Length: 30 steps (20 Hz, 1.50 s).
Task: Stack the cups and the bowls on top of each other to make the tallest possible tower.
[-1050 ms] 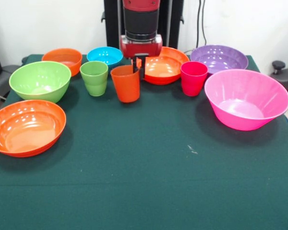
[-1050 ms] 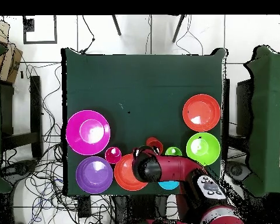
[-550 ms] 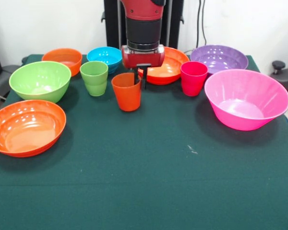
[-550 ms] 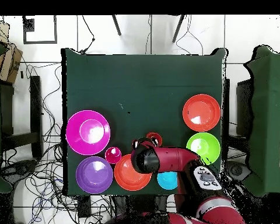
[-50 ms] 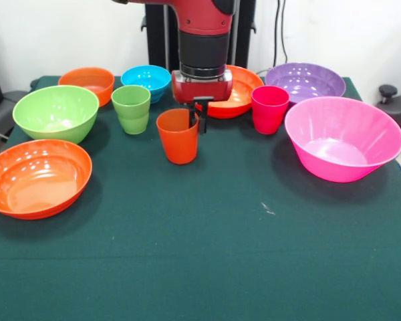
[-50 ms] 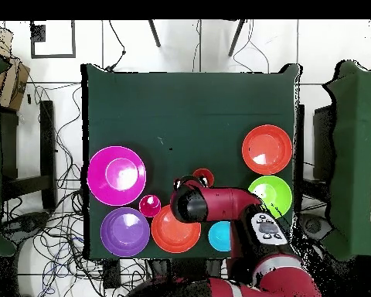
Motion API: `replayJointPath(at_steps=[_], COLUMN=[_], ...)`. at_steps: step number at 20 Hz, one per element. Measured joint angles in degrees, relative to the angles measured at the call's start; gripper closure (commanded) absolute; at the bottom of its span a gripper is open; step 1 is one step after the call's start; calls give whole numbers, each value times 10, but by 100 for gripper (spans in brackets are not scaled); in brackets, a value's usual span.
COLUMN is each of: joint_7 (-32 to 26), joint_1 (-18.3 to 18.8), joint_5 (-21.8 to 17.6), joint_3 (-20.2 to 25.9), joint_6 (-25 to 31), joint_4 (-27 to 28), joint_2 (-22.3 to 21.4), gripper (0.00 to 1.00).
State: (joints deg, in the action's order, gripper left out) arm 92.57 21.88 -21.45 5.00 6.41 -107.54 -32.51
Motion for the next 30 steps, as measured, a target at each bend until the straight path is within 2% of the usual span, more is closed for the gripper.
replayJointPath(at_steps=[13,30], joint_7=[0,0], joint_1=[-35,-34], joint_5=[4,5], joint_3=[0,6], joint_6=[18,84], joint_4=[29,73], joint_2=[-3,-4], gripper=[100,100])
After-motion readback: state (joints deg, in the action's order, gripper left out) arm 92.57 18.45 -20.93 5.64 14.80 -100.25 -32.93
